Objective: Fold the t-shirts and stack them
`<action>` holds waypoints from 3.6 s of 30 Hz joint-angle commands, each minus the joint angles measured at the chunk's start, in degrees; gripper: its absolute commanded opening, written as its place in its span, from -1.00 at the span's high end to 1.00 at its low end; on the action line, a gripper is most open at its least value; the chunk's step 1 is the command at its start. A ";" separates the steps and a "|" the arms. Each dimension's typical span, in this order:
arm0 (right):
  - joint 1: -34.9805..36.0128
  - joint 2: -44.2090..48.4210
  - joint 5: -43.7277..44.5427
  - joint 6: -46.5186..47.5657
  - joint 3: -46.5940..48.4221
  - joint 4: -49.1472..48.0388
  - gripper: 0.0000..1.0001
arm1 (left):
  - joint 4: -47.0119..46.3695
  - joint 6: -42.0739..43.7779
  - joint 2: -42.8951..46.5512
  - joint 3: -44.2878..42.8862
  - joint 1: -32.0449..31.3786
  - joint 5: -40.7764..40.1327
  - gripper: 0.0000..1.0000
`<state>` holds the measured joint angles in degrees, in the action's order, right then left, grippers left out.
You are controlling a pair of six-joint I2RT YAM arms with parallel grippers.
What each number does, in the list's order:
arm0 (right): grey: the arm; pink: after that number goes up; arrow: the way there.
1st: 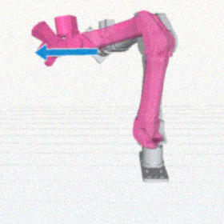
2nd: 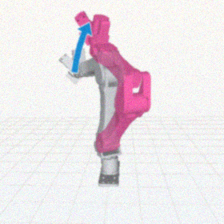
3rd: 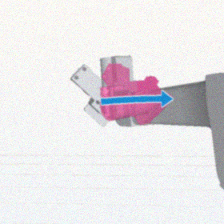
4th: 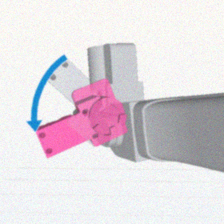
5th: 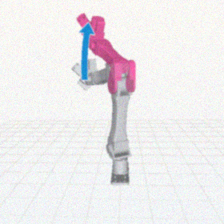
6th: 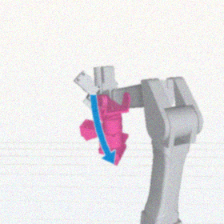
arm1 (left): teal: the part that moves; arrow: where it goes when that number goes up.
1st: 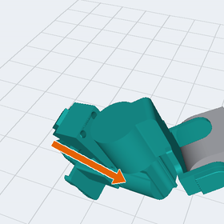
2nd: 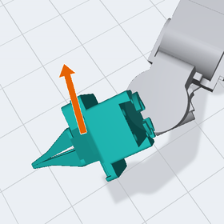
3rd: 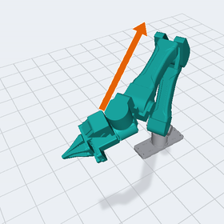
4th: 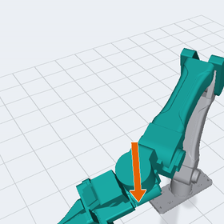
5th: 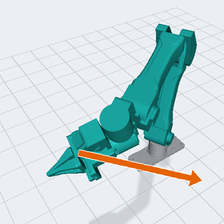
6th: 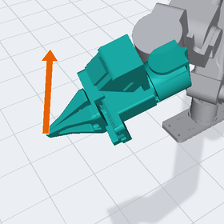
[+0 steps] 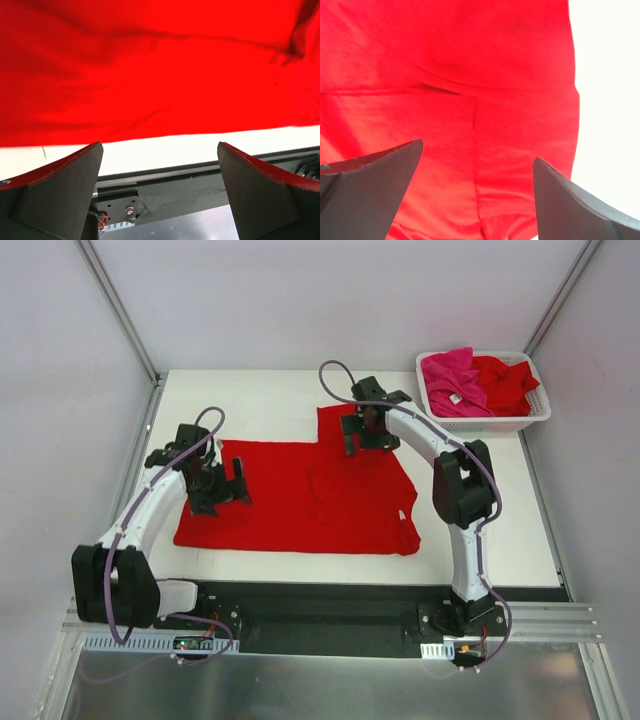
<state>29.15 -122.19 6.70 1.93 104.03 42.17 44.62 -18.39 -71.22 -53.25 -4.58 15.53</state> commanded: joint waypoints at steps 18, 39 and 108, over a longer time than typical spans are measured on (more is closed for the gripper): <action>1.61 16.99 -17.86 5.18 -18.34 -0.25 -0.92 | -3.49 24.28 -32.40 -28.14 -0.43 -6.98 -0.99; 6.80 13.12 -12.76 6.42 -24.66 -7.55 -0.92 | -6.65 24.37 -36.36 -21.73 -2.54 -15.71 -0.99; 17.17 23.22 -3.19 0.35 -35.74 1.15 -0.92 | -3.40 19.80 -27.31 -9.49 -7.72 -14.74 -0.99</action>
<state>46.13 -101.08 0.56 2.20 64.82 39.81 38.94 2.24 -97.73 -60.07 -11.33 2.11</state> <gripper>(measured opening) 0.958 0.993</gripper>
